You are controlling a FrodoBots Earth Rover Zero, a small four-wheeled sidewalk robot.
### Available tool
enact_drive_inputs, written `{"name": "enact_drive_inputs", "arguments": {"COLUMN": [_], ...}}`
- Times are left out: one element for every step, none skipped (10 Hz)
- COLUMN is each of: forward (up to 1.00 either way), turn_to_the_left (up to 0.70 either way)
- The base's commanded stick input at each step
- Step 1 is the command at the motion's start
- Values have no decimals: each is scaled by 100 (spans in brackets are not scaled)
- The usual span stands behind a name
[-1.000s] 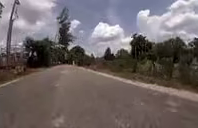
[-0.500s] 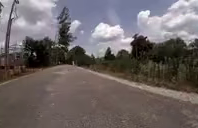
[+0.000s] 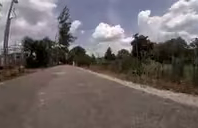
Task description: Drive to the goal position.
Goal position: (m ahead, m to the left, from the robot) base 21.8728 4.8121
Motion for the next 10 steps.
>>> {"name": "enact_drive_inputs", "arguments": {"forward": [70,70,70,70,70,70,70,70,70,70], "turn_to_the_left": [5,10,35,35,35,22,0,0,0,0]}}
